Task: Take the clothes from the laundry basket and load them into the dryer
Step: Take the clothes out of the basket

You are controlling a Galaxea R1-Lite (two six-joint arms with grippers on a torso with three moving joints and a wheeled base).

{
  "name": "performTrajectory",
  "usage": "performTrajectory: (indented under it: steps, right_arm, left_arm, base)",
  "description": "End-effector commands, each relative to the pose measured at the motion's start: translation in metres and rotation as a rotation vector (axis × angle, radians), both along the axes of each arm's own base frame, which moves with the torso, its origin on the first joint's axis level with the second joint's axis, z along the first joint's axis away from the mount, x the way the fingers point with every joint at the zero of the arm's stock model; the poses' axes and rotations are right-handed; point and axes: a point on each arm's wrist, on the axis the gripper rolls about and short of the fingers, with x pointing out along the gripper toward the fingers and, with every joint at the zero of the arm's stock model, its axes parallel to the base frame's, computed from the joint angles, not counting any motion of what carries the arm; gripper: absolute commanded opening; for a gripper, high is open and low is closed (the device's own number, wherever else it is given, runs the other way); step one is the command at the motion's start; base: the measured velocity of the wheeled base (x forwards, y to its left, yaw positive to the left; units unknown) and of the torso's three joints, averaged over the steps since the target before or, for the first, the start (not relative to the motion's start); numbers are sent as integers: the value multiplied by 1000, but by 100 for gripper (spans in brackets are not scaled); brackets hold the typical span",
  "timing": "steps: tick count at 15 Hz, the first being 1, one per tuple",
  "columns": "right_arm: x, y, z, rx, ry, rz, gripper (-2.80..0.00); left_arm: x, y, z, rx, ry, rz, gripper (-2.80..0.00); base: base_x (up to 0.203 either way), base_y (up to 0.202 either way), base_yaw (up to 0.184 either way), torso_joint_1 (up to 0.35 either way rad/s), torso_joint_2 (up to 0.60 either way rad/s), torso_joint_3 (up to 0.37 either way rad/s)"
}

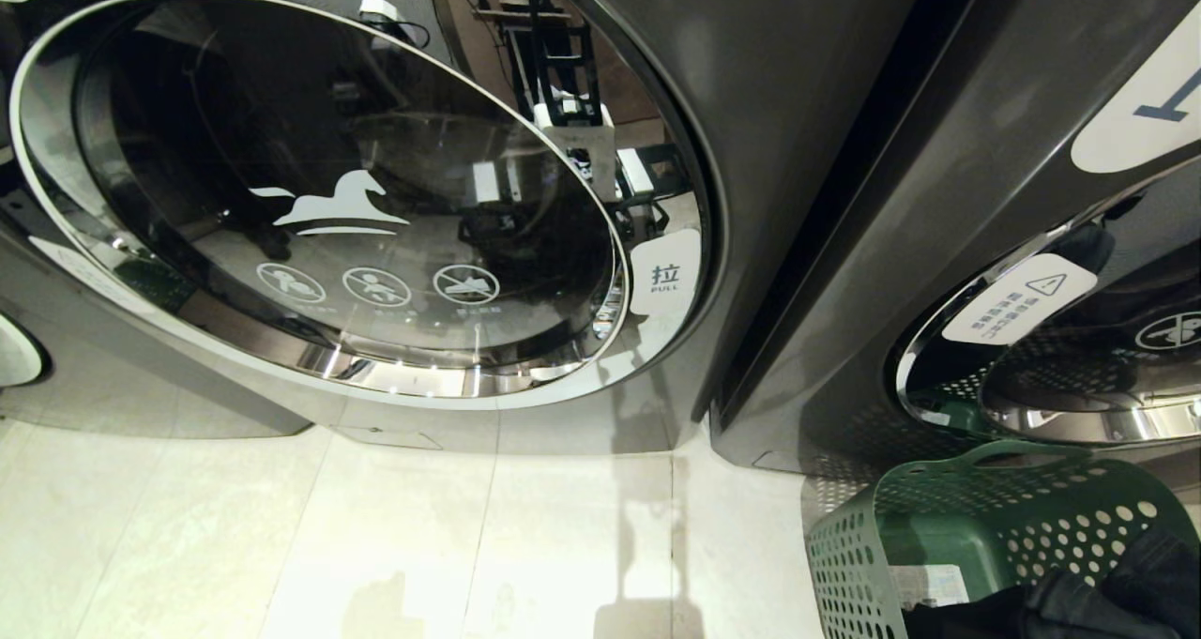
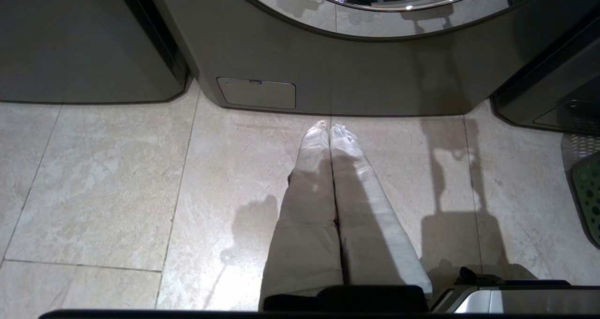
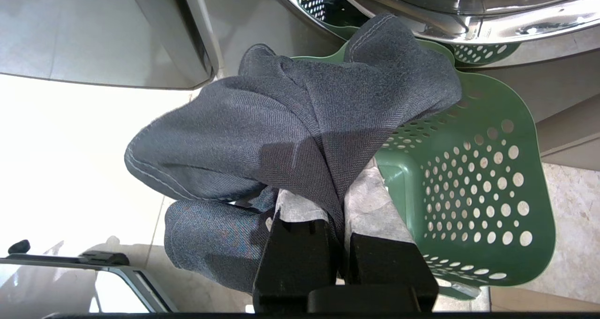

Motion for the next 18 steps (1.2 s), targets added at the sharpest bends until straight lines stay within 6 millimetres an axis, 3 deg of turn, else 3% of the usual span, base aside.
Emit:
performTrajectory:
  steps: [1, 18]
  right_arm:
    - [0, 0, 0, 2, -3, 0, -280]
    - [0, 0, 0, 46, -4, -20, -280]
  left_arm:
    - [0, 0, 0, 0, -2, 0, -280]
    - [0, 0, 0, -2, -2, 2, -280]
  base:
    - [0, 0, 0, 0, 0, 0]
    - [0, 0, 0, 1, 0, 23]
